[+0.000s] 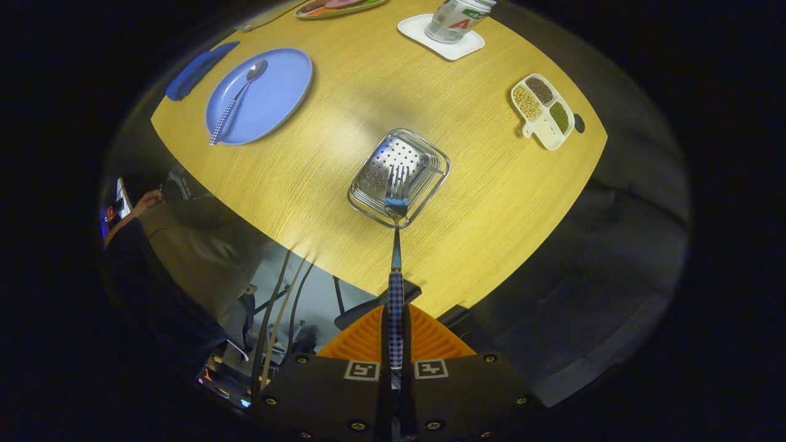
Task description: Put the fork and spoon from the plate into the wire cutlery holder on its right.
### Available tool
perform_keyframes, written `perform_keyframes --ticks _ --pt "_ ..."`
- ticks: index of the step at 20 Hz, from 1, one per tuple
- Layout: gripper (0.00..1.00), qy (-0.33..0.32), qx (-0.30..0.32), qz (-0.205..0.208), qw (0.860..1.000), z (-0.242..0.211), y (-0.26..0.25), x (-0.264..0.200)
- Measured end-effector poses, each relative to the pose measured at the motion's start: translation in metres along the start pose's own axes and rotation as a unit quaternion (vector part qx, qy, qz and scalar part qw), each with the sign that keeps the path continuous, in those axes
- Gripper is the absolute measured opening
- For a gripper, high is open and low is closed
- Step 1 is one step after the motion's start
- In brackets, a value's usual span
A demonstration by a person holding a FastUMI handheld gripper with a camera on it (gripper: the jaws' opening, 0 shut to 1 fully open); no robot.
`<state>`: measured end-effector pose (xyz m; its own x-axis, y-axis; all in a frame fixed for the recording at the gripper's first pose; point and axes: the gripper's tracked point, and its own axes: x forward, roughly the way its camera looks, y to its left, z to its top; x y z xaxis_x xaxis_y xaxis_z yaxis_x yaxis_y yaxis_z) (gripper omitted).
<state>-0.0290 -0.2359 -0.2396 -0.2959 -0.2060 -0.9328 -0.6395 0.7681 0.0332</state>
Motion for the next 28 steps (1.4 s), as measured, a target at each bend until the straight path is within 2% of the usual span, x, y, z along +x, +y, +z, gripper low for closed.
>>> perform_keyframes --ticks 11,16,20,22,23,24,28 --pt "0.06 0.052 -0.002 0.015 0.999 0.039 -0.01 0.039" --pt "0.06 0.057 0.001 0.024 0.998 0.05 -0.011 0.045" --pt "0.08 0.046 0.023 0.015 0.999 0.055 -0.015 0.044" --pt "0.12 0.034 0.033 0.026 0.999 0.058 -0.012 0.04" --pt "0.25 0.032 0.038 0.029 0.998 0.056 -0.011 0.04" --pt "0.31 0.029 0.042 0.029 0.998 0.055 -0.011 0.035" --pt "0.31 -0.015 0.058 0.009 0.998 0.048 -0.014 0.012"
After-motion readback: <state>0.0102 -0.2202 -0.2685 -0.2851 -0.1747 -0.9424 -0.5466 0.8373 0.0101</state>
